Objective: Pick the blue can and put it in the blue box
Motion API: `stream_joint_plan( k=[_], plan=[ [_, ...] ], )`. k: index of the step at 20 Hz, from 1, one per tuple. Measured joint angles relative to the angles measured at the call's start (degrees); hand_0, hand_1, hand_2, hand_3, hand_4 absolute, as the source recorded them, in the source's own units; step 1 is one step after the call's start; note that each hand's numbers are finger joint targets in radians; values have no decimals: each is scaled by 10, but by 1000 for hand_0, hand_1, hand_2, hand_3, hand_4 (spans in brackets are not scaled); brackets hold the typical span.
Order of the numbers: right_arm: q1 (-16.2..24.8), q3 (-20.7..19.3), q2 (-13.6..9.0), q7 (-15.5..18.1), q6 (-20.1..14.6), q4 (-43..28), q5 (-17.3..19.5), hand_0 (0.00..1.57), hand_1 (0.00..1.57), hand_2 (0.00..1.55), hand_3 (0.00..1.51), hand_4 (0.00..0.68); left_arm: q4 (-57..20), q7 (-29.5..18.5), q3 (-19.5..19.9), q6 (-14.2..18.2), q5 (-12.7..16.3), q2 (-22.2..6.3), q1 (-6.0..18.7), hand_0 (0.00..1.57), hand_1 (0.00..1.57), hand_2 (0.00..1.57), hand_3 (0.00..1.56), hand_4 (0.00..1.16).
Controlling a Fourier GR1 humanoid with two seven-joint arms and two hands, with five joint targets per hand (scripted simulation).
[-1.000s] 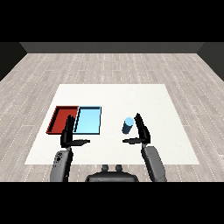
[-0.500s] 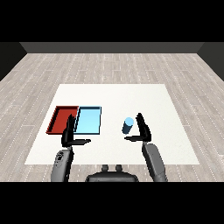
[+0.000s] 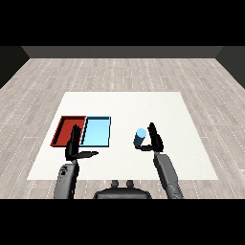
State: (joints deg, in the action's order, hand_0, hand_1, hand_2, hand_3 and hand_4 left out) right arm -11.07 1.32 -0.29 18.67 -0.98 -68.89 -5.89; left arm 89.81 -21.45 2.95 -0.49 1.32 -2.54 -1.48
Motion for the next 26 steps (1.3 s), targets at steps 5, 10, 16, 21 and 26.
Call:
stream_joint_plan(
  k=[5,10,16,21,26],
  plan=[
    [-38,-6,1,13,-14,65,-21,0,0,0,0,0,-6,5,5,1,2,-3,9,0,0,0,0,0],
    [-53,-14,1,34,-5,114,-38,0,0,0,0,0,7,2,3,1,-1,-3,-1,0,0,0,0,0],
    [-92,-21,-1,40,-4,166,-56,0,0,0,0,0,12,-2,5,7,-7,-3,-5,0,0,0,0,0],
    [-105,-18,-1,44,-8,188,-74,0,0,0,0,0,14,-13,2,6,-7,1,-13,0,0,0,0,0],
    [-125,-7,-2,68,-5,227,-96,0,0,0,0,0,15,-7,-4,15,-14,6,-7,0,0,0,0,0]
  ],
)
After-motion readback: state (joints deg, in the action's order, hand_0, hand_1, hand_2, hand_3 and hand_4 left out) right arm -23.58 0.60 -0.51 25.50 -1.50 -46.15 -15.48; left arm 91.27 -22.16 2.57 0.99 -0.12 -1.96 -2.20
